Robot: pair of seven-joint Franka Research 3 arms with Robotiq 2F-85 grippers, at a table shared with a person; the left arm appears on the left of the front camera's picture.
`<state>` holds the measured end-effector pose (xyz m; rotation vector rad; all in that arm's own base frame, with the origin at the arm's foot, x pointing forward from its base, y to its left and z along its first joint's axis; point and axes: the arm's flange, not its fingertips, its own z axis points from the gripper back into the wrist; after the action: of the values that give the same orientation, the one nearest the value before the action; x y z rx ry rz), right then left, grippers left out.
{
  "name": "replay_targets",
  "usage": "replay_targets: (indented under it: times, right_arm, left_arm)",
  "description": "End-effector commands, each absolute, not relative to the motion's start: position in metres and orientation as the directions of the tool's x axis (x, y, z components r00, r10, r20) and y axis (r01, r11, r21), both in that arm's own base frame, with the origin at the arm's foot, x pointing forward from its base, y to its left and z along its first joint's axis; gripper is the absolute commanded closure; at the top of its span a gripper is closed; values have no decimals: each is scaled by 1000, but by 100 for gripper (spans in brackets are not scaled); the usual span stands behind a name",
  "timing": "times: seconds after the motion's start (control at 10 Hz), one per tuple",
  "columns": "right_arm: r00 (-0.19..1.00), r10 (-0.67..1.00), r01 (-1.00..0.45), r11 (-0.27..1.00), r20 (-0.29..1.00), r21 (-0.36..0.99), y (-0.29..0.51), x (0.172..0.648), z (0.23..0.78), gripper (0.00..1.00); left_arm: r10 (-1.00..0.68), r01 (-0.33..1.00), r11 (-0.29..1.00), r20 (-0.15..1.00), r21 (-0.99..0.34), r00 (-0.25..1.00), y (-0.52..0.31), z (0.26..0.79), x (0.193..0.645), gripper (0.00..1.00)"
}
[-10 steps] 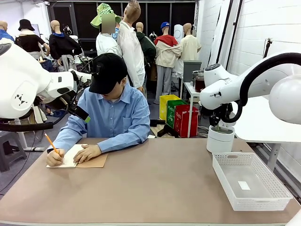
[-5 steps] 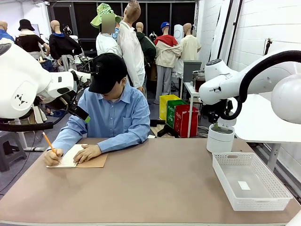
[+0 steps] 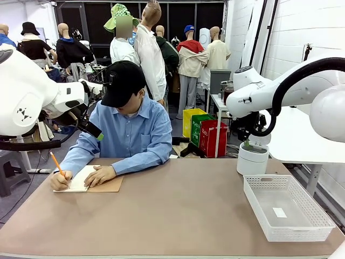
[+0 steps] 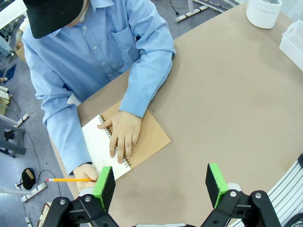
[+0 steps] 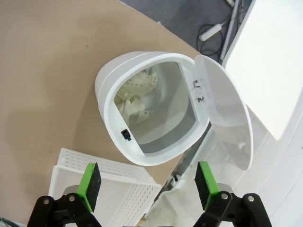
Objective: Sort the paper based on its condition.
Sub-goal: If a person hands you a paper, place it in the Organizing basket , and if it's crumpled, put it in the Trash can.
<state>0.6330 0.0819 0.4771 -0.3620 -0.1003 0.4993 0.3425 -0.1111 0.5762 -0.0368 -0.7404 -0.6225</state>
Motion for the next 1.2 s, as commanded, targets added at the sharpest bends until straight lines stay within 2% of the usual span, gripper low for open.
replay_targets:
  times: [0.0,0.8,1.1]
  right_arm:
    - [870,493,-451,811,20,-372,79,633,475,0]
    - [874,486,-450,816,8,-364,82,633,477,0]
    - [835,547,-508,812,68,-288,138,607,498,0]
  left_arm:
    - [-516,541,821,642,181,567,-110,577,342,0]
    - [-516,541,821,642,181,567,-110,577,342,0]
    - [-516,541,821,642,181,567,-110,577,342,0]
